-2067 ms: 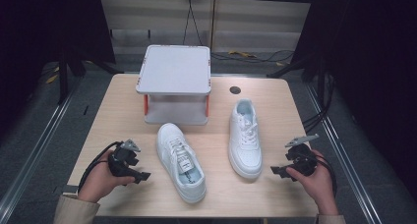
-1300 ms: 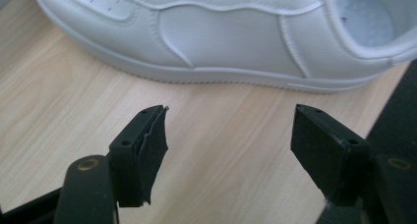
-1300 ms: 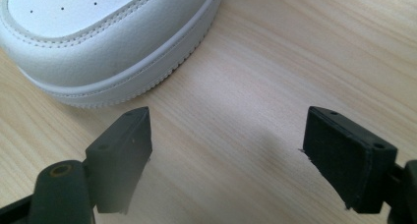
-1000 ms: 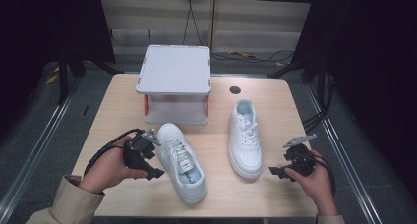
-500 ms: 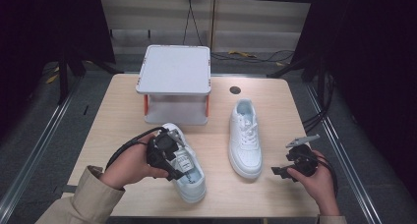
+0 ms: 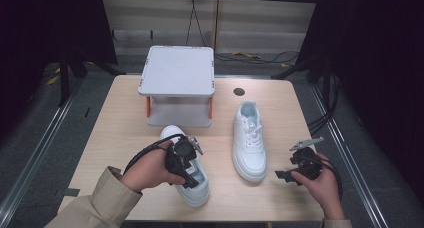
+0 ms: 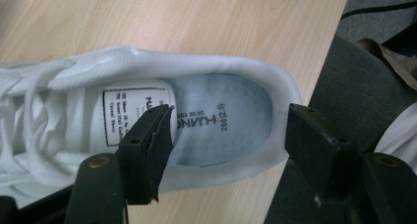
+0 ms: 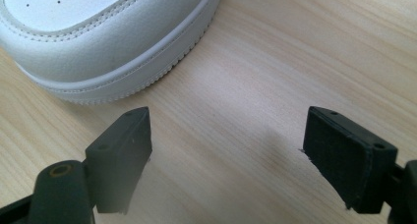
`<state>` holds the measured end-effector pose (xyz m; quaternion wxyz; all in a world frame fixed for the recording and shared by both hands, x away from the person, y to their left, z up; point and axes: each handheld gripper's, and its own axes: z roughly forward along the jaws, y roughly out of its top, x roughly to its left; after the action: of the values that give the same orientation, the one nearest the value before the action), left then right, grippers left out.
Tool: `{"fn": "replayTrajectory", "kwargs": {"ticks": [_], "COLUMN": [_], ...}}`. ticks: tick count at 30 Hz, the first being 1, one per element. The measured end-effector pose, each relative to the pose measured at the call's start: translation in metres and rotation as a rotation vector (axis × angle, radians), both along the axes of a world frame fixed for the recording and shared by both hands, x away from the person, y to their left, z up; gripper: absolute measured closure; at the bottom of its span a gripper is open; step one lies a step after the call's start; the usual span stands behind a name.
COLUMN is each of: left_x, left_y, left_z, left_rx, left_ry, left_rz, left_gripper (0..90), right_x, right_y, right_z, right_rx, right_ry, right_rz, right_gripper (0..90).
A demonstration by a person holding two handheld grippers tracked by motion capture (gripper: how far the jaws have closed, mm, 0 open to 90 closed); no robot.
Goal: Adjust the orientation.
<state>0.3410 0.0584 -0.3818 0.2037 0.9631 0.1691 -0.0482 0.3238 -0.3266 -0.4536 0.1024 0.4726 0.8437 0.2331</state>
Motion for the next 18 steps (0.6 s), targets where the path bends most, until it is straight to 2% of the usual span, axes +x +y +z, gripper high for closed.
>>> {"fn": "replayTrajectory", "kwargs": {"ticks": [5, 10, 13, 17, 18], "left_x": [0.001, 0.002, 0.000, -0.004, -0.004], "left_y": [-0.007, -0.012, -0.017, -0.025, -0.027], "left_z": [0.000, 0.011, 0.016, 0.007, 0.002], "left_rx": [0.006, 0.005, 0.006, 0.017, 0.031], "left_ry": [0.017, 0.011, 0.028, 0.050, 0.050], "left_rz": [-0.006, -0.018, -0.017, -0.030, -0.044], "left_gripper": [35.5, 34.6, 34.5, 34.1, 34.0], "right_x": [0.000, 0.000, 0.000, 0.000, 0.000], "right_y": [0.001, 0.000, 0.000, 0.001, 0.001], "right_z": [0.001, 0.001, 0.001, 0.000, 0.000], "right_rx": [0.010, 0.004, 0.007, 0.011, 0.012], "right_ry": [-0.002, 0.000, -0.001, -0.001, 0.000], "right_rz": [0.004, -0.002, -0.005, 0.004, 0.007], "right_gripper": [18.1, 18.1, 18.1, 18.1, 18.1]}}
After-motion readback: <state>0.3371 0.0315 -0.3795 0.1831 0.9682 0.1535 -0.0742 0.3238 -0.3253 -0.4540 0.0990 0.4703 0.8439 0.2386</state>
